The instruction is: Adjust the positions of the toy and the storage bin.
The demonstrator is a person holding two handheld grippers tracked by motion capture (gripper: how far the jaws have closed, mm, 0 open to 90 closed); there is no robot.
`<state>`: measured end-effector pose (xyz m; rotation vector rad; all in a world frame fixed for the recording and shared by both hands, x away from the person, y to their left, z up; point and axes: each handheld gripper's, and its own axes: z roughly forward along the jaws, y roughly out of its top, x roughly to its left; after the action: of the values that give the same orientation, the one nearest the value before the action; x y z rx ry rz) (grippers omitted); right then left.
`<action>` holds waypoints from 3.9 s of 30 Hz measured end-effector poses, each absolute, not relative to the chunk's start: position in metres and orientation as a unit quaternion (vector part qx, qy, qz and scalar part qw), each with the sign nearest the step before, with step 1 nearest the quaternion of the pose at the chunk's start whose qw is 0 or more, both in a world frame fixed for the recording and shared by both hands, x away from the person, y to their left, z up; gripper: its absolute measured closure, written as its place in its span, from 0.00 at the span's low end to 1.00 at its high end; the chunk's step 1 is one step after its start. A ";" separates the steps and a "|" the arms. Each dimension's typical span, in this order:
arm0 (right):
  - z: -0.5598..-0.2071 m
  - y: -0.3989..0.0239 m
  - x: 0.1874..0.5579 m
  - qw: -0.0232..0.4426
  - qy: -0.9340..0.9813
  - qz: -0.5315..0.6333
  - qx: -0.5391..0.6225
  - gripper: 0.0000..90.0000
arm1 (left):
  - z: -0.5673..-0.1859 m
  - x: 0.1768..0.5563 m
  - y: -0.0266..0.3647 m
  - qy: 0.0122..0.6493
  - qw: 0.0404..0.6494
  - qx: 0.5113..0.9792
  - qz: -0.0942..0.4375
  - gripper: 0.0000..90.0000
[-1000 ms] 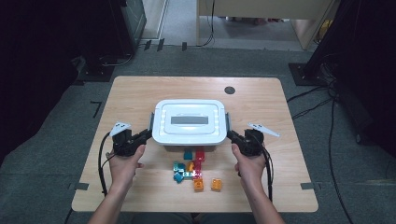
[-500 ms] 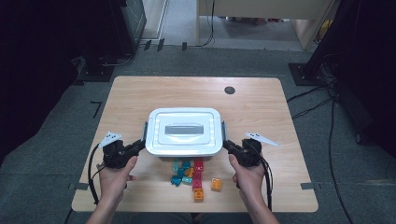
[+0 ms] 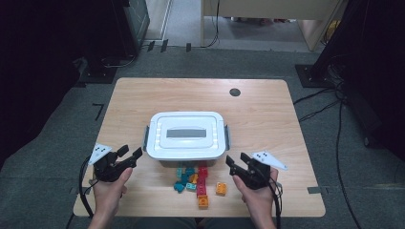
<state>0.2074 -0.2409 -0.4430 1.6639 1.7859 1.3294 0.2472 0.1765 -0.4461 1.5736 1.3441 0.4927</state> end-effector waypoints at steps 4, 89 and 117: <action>-0.460 -0.226 0.190 0.173 0.657 0.458 0.573 0.39 | -0.451 0.240 0.185 0.556 0.485 0.640 0.215 0.34; -0.489 -0.205 0.159 0.202 0.764 0.427 0.439 0.45 | -0.516 0.248 0.190 0.557 0.315 0.731 0.239 0.24; -0.381 -0.226 0.283 0.108 0.730 0.571 0.360 0.71 | -0.518 0.251 0.189 0.555 0.321 0.728 0.243 0.22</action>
<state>0.2830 -0.2264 -0.3813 1.0593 2.1475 1.6808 0.2509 0.1889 -0.5176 1.9121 1.4570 0.6377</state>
